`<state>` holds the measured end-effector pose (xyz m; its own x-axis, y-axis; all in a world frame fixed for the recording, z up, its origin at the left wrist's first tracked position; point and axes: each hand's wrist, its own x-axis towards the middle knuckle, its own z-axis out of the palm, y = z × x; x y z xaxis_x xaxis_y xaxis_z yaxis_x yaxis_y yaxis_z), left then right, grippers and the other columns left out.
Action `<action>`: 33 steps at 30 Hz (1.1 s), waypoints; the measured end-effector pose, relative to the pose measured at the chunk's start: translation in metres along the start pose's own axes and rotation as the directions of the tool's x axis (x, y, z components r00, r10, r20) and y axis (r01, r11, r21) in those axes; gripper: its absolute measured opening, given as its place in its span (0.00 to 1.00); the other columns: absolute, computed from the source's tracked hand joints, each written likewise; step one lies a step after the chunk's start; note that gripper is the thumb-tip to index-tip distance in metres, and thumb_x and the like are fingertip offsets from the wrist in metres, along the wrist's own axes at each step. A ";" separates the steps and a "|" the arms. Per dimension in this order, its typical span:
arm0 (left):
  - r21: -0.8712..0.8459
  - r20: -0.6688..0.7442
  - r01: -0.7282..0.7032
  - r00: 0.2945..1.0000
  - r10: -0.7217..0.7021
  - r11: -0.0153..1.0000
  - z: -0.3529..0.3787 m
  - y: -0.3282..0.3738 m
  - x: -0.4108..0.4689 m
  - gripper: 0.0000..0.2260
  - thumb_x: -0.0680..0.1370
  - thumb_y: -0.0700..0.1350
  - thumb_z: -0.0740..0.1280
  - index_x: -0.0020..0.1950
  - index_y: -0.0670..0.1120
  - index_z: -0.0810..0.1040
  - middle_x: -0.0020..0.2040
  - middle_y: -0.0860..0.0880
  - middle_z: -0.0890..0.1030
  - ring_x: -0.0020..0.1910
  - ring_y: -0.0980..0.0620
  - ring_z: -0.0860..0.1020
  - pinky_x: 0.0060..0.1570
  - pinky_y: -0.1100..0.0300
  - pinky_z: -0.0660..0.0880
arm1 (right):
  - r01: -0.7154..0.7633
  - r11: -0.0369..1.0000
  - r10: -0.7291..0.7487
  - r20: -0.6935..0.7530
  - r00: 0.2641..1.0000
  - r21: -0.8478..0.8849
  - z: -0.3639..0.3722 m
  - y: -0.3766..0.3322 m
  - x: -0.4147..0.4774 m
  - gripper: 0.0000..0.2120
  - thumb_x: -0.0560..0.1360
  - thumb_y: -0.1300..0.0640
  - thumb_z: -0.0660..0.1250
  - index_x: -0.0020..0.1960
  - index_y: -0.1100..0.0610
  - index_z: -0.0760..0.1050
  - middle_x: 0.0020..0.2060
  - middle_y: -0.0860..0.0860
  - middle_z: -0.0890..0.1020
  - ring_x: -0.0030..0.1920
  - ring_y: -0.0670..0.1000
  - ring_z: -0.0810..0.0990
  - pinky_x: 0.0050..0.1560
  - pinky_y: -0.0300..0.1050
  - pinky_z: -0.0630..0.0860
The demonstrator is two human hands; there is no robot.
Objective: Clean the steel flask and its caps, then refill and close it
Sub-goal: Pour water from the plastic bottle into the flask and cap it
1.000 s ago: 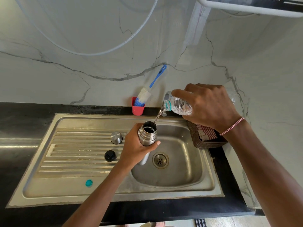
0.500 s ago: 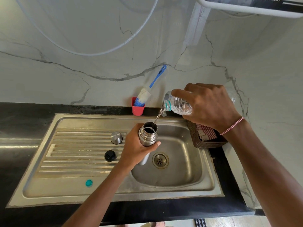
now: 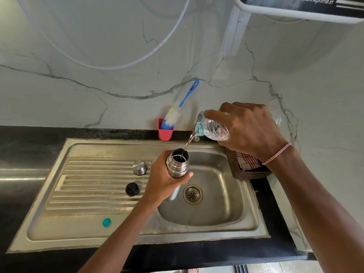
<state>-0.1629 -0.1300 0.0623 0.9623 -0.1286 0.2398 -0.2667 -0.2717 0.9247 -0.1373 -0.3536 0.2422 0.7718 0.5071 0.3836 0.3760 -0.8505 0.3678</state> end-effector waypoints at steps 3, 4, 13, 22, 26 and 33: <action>0.000 0.002 0.006 1.000 -0.006 1.000 0.000 0.001 -0.001 0.27 0.66 0.45 0.85 0.60 0.49 0.77 0.50 0.55 0.84 0.49 0.57 0.82 0.48 0.72 0.74 | -0.002 1.000 0.002 -0.002 1.000 0.007 0.000 -0.001 0.000 0.28 0.67 0.48 0.80 0.65 0.44 0.76 0.46 0.49 0.83 0.39 0.54 0.82 0.35 0.40 0.62; 0.000 0.002 0.008 1.000 -0.008 1.000 0.000 0.000 -0.001 0.27 0.66 0.45 0.85 0.60 0.49 0.77 0.50 0.55 0.84 0.49 0.57 0.82 0.47 0.72 0.74 | -0.002 1.000 0.002 -0.005 1.000 0.011 0.000 -0.001 0.000 0.28 0.67 0.49 0.79 0.64 0.44 0.76 0.46 0.49 0.84 0.39 0.54 0.82 0.35 0.40 0.63; -0.013 0.003 0.011 1.000 -0.011 1.000 -0.002 0.003 0.001 0.27 0.66 0.44 0.85 0.60 0.48 0.77 0.50 0.55 0.84 0.49 0.57 0.82 0.48 0.71 0.74 | -0.002 1.000 0.003 -0.024 1.000 0.004 -0.003 0.000 0.002 0.27 0.67 0.47 0.79 0.64 0.44 0.77 0.46 0.49 0.83 0.39 0.56 0.82 0.36 0.41 0.63; -0.022 -0.001 0.002 1.000 -0.003 1.000 -0.003 0.007 0.002 0.26 0.66 0.43 0.85 0.58 0.54 0.76 0.50 0.56 0.83 0.49 0.57 0.82 0.47 0.71 0.74 | 0.014 1.000 -0.014 -0.018 1.000 -0.010 -0.005 0.001 0.003 0.28 0.67 0.48 0.79 0.65 0.45 0.77 0.47 0.50 0.84 0.40 0.56 0.82 0.36 0.41 0.64; -0.013 0.000 -0.002 1.000 0.002 1.000 -0.003 0.008 0.003 0.27 0.66 0.43 0.85 0.57 0.57 0.74 0.50 0.57 0.83 0.49 0.59 0.82 0.47 0.72 0.74 | 0.003 1.000 -0.003 -0.028 1.000 -0.008 -0.006 0.001 0.004 0.26 0.67 0.50 0.78 0.63 0.44 0.78 0.46 0.49 0.83 0.39 0.55 0.82 0.36 0.41 0.61; -0.019 0.001 -0.001 1.000 0.001 1.000 -0.002 0.004 0.002 0.26 0.66 0.44 0.85 0.58 0.52 0.76 0.50 0.56 0.84 0.49 0.57 0.82 0.48 0.71 0.75 | 0.020 1.000 -0.020 -0.032 0.999 0.003 -0.005 0.004 0.003 0.26 0.68 0.48 0.79 0.65 0.46 0.77 0.47 0.51 0.84 0.41 0.56 0.83 0.37 0.42 0.68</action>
<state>-0.1615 -0.1298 0.0667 0.9620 -0.1294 0.2405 -0.2666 -0.2535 0.9299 -0.1357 -0.3545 0.2491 0.7474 0.5279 0.4034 0.3927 -0.8408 0.3727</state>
